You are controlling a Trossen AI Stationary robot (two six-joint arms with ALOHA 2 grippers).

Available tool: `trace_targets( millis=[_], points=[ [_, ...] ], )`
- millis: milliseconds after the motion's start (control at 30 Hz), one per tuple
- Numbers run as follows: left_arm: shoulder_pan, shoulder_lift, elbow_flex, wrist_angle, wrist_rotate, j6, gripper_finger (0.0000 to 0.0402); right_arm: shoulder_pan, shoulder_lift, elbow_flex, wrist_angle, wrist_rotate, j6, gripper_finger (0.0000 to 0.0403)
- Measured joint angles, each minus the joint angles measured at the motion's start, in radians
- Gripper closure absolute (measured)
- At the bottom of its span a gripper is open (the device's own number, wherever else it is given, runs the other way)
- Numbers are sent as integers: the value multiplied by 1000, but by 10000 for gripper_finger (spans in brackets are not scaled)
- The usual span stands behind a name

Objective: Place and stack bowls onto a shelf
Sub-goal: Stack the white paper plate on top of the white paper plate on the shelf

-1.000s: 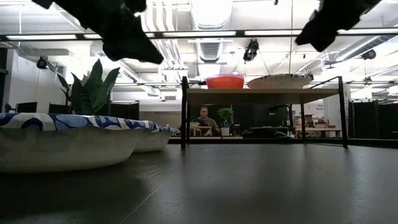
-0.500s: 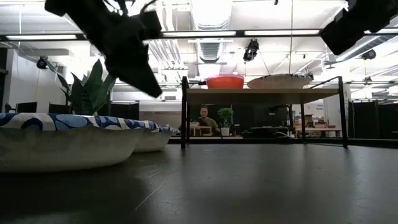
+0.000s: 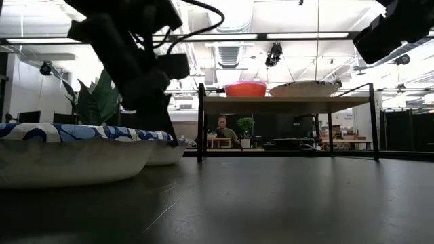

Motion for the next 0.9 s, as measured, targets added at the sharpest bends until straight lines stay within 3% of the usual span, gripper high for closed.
trace_targets(
  millis=[233,500,567,700,900],
  points=[
    [17,20,1,-12,11,-19,274,0,0,-1,-1,0,-45,394],
    [16,14,1,-28,21,-30,387,0,-9,-1,-1,-4,-75,394],
    [16,8,2,-31,22,-30,393,0,-11,-1,-1,-4,-75,394],
    [13,4,75,-157,29,-16,397,0,-13,-1,-1,-9,-76,394],
    [-16,4,281,-434,42,70,400,0,-20,-1,-27,-42,-80,394]
  ],
)
